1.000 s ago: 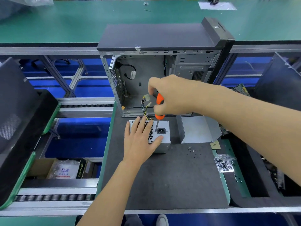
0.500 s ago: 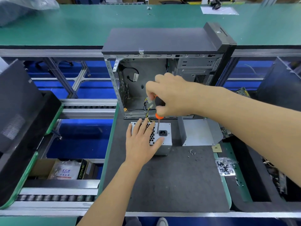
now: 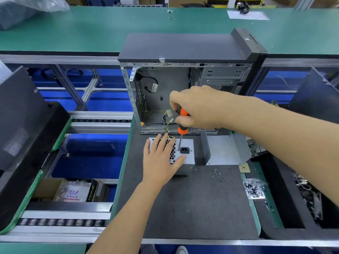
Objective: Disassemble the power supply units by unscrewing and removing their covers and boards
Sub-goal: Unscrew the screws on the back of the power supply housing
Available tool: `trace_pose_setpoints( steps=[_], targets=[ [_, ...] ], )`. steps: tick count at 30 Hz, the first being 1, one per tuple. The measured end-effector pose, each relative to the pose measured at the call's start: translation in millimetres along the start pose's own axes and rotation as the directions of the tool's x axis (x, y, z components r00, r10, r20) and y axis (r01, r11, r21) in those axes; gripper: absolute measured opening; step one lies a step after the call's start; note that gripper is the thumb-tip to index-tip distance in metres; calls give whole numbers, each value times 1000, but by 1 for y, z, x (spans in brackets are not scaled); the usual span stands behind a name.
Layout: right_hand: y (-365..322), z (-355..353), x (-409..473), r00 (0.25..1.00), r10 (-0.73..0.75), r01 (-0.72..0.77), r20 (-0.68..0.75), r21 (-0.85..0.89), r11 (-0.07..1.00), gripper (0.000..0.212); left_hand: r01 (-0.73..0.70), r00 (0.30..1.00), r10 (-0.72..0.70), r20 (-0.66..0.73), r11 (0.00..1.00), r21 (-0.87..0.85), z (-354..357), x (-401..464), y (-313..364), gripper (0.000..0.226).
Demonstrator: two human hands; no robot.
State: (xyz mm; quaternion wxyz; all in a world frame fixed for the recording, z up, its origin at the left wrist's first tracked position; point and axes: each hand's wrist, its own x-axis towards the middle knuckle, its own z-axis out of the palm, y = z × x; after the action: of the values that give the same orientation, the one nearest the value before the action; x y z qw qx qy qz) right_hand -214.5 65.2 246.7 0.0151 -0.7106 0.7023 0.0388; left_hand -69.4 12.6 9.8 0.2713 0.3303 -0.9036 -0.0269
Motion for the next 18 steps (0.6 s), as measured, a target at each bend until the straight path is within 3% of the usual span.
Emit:
trace_pose_setpoints(
  steps=[6, 7, 10, 12, 14, 18],
  targets=[
    [-3, 0, 1, 996, -1, -16, 89, 194, 981, 24, 6, 998, -7, 68, 1000, 4, -4, 1, 1, 66],
    [-4, 0, 1, 996, 29, -42, 86, 155, 987, 22, 10, 997, -11, 78, 1000, 7, -4, 1, 1, 66],
    [-6, -2, 0, 988, 154, -151, 3, -174, 973, 60, 5, 995, -7, 96, 1000, 23, -5, 1, 0, 67],
    [-6, -1, 0, 989, 119, -140, -83, -332, 933, 56, -8, 994, 4, 109, 999, 34, -6, 1, 1, 67],
    [-2, 1, -1, 992, 85, -107, -89, -275, 956, 41, -20, 989, 11, 147, 998, 62, -7, 1, 1, 69],
    [1, -1, 0, 998, 8, -10, 55, 41, 999, 21, -28, 961, -12, 275, 990, 141, -7, 2, 1, 83]
  ],
)
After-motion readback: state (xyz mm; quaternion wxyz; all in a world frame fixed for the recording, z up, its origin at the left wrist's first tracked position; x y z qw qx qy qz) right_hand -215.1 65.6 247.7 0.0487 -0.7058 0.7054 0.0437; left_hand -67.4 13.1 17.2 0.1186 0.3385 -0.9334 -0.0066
